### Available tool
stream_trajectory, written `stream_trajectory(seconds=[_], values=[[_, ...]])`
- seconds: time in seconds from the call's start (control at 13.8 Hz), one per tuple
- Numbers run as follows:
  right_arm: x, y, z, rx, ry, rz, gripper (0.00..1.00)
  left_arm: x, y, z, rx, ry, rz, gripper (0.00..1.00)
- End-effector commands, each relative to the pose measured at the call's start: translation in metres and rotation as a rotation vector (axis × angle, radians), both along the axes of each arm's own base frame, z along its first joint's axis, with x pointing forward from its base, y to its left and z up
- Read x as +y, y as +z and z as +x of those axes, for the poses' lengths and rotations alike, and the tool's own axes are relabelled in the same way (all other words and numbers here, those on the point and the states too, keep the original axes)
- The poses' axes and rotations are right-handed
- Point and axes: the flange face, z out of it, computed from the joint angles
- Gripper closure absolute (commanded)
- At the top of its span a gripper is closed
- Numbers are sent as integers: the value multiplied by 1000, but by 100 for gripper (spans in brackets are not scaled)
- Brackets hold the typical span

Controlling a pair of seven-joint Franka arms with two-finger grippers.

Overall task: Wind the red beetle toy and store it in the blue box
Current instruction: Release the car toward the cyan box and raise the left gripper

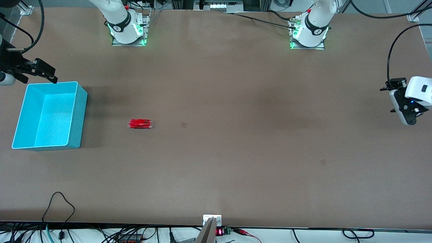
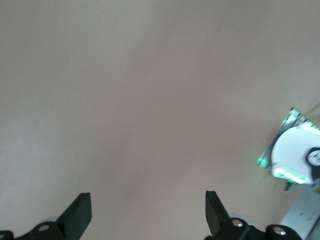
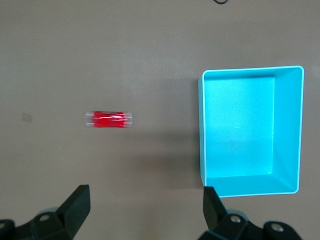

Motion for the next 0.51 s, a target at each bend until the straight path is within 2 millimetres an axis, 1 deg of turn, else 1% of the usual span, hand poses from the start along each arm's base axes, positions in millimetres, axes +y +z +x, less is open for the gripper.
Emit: stream_trajectory(seconds=[0.0, 0.07, 0.15, 0.22, 0.29, 0.44], values=[[0, 5, -1, -16, -1, 4, 0, -21, 32, -15, 18, 136, 102, 0], [1, 5, -1, -15, 0, 4, 0, -30, 38, -18, 30, 205, 134, 0], [0, 5, -1, -15, -1, 4, 0, -38, 38, -18, 39, 261, 159, 0], [0, 5, -1, -12, -1, 4, 0, -45, 46, -15, 23, 304, 178, 0], [2, 6, -2, -12, -9, 6, 0, -53, 61, -13, 16, 346, 198, 0], [3, 6, 1, -21, -15, 18, 0, -82, 75, -9, 20, 410, 234, 0]])
